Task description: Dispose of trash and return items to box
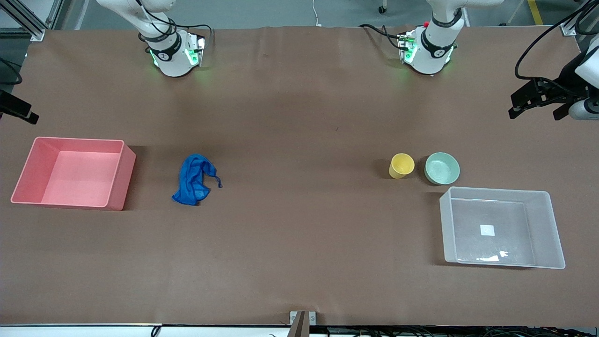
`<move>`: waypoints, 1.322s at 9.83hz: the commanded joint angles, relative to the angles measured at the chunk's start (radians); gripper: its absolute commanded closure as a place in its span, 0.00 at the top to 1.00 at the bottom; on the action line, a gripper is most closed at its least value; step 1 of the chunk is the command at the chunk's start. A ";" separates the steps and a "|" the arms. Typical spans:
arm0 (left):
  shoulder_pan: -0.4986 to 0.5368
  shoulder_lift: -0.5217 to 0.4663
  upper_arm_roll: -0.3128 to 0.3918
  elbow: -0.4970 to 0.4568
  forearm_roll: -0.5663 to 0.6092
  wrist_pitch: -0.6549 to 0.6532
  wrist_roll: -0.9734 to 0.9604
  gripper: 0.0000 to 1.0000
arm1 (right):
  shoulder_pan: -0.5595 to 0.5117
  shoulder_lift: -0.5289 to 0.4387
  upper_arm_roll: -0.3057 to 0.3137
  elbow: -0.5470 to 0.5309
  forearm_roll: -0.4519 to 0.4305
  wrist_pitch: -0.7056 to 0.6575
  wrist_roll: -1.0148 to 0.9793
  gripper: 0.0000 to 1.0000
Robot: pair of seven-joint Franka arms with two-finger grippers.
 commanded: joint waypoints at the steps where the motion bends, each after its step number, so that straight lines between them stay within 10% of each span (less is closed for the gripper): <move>1: -0.002 -0.003 0.000 -0.037 0.021 -0.003 -0.001 1.00 | -0.001 -0.019 0.004 -0.013 0.005 -0.005 -0.003 1.00; 6: 0.002 -0.025 0.015 -0.307 0.021 0.208 0.009 1.00 | 0.039 0.071 0.209 -0.083 0.003 0.094 0.139 1.00; 10: 0.007 -0.060 0.072 -0.718 0.041 0.626 0.022 0.99 | 0.050 0.155 0.226 -0.549 0.001 0.687 0.139 1.00; 13: 0.007 0.054 0.072 -0.877 0.042 0.942 0.022 0.99 | 0.059 0.353 0.228 -0.665 0.001 1.019 0.145 1.00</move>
